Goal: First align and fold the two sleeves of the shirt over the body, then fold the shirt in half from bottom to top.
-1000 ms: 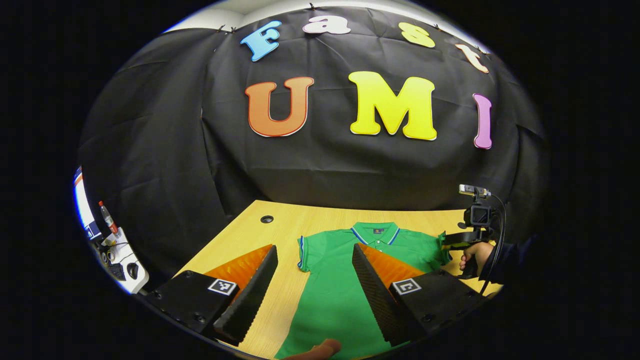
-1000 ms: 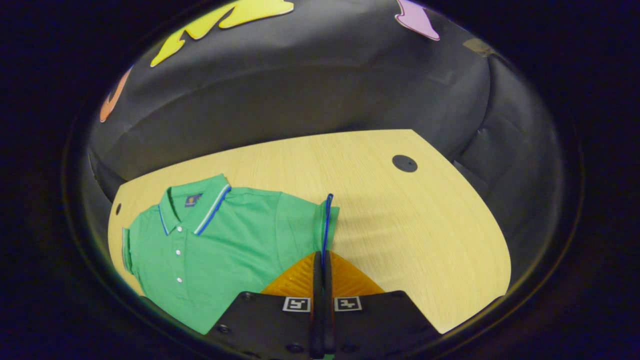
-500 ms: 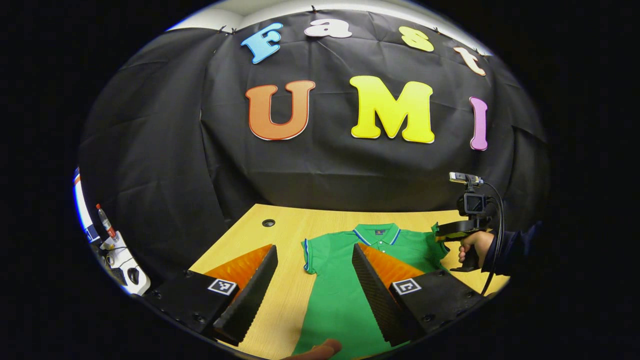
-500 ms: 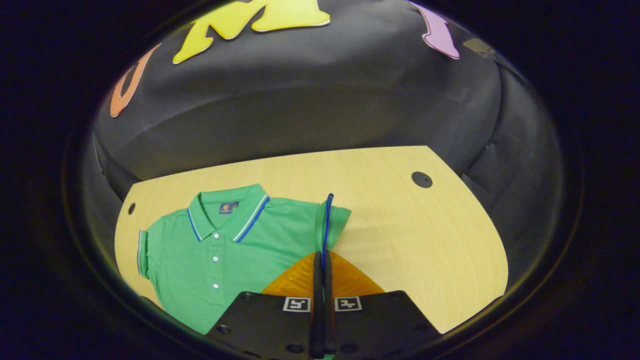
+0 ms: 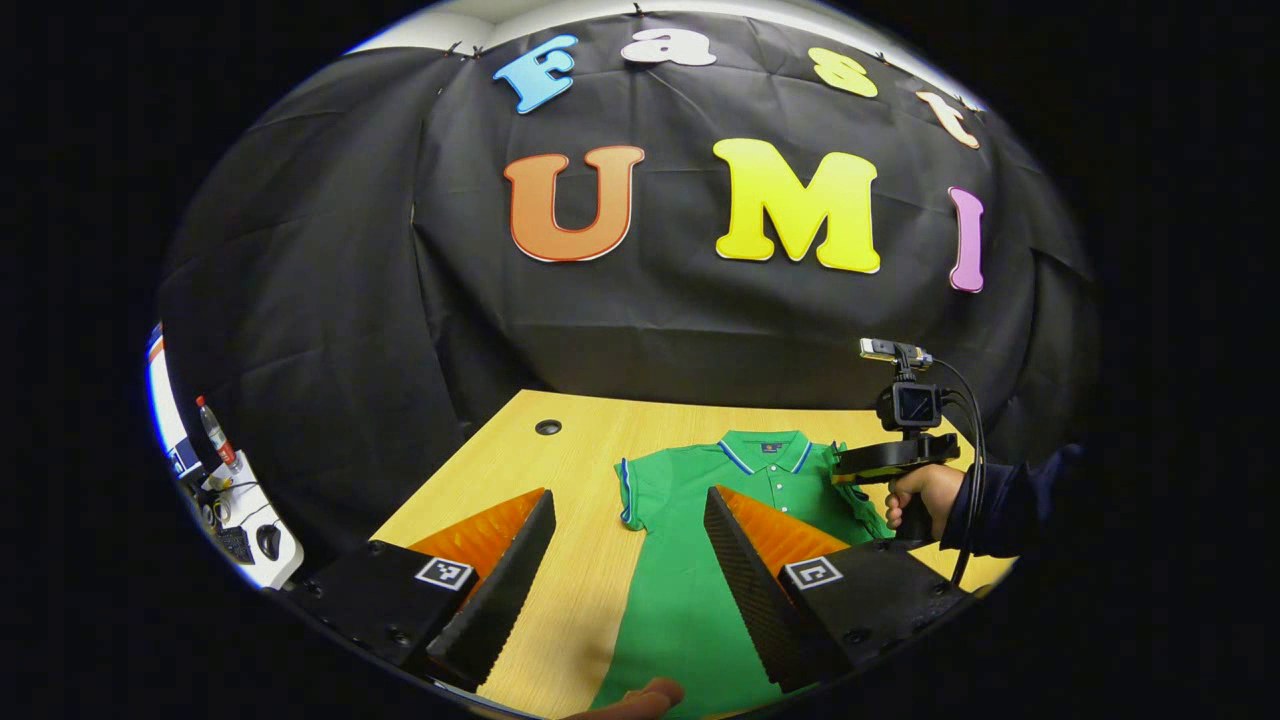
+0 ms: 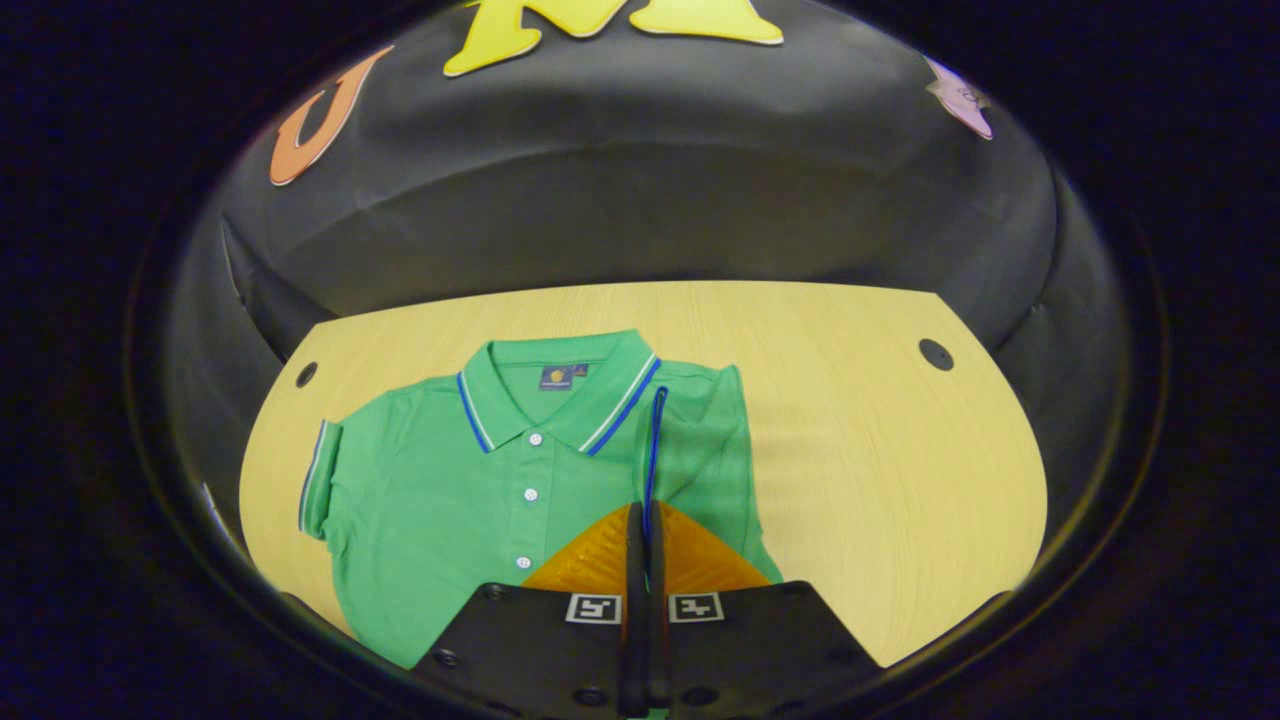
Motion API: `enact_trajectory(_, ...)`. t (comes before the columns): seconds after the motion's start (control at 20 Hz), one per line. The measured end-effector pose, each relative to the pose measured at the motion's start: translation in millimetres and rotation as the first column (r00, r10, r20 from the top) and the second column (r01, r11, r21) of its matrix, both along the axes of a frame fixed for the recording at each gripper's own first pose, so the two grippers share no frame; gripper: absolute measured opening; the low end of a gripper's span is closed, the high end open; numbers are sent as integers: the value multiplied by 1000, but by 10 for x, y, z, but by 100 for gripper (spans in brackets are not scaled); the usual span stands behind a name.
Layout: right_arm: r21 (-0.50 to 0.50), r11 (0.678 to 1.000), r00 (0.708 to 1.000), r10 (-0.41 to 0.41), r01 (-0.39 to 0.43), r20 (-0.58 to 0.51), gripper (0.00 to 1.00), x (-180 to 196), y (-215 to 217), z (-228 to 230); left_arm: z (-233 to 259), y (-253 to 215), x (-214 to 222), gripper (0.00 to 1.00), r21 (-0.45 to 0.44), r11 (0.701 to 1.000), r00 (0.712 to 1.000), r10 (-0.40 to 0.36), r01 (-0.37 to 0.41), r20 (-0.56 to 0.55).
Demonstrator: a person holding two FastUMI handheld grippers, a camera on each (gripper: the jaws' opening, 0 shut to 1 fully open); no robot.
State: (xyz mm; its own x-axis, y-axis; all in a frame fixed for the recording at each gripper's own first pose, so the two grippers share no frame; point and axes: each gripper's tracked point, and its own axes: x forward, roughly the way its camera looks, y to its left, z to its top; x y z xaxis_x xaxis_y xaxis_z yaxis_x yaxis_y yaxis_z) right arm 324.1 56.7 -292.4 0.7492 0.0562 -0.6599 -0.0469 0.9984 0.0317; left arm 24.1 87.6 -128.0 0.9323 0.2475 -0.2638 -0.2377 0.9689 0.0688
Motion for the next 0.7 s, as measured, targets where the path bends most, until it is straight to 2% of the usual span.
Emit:
enact_trajectory(0.2, 11, 1000, 1000, 19, -19, -21, 2, 3, 120, -126, -63, 18, 10, 97, -11, 1000, 1000, 13, -13, -10)
enact_trajectory(0.35, 5, 1000, 998, 27, -27, -50, 3, -2, 128, -232, -95, -29, 46, 97, -19, 1000, 1000, -10, 9, -10)
enact_trajectory(0.65, 57, 998, 996, 17, -12, -82, 14, -67, 154, -290, -255, 26, 186, 97, -6, 1000, 999, -17, 17, -36)
enact_trajectory(0.7, 69, 997, 995, 27, -21, -94, 18, -100, 188, -315, -276, 36, 249, 100, -11, 1000, 999, -21, 21, -39)
